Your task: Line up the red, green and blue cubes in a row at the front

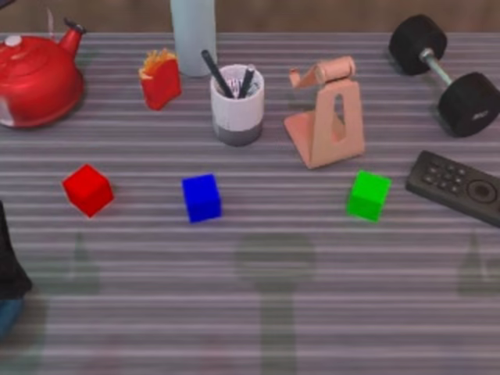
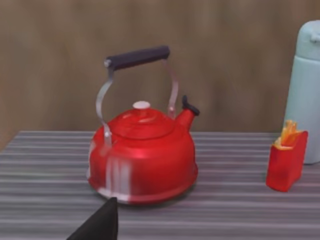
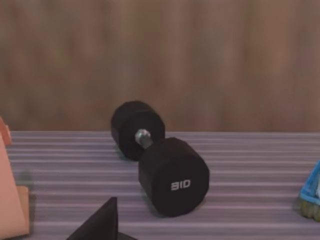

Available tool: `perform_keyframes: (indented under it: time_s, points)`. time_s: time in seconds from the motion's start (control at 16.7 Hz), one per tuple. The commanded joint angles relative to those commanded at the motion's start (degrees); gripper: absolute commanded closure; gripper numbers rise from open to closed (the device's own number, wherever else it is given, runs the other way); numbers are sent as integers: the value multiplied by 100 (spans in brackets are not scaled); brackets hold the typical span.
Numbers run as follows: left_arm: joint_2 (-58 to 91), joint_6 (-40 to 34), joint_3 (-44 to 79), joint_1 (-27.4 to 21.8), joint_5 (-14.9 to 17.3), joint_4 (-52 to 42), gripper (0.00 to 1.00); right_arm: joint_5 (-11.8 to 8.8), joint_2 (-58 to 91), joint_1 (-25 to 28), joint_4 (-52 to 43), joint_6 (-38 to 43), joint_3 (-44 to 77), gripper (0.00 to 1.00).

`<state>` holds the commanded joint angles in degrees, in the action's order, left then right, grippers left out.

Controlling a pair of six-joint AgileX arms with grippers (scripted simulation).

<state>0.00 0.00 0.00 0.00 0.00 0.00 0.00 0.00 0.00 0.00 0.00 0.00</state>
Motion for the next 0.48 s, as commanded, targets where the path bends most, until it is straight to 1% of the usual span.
perform_keyframes:
  time_s: [0.24, 0.48]
  points:
    - [173, 62, 174, -23, 9, -117, 0, 0, 0, 0, 0, 0, 0, 0]
    - [1252, 410, 1218, -115, 22, -787, 0, 0, 0, 0, 0, 0, 0, 0]
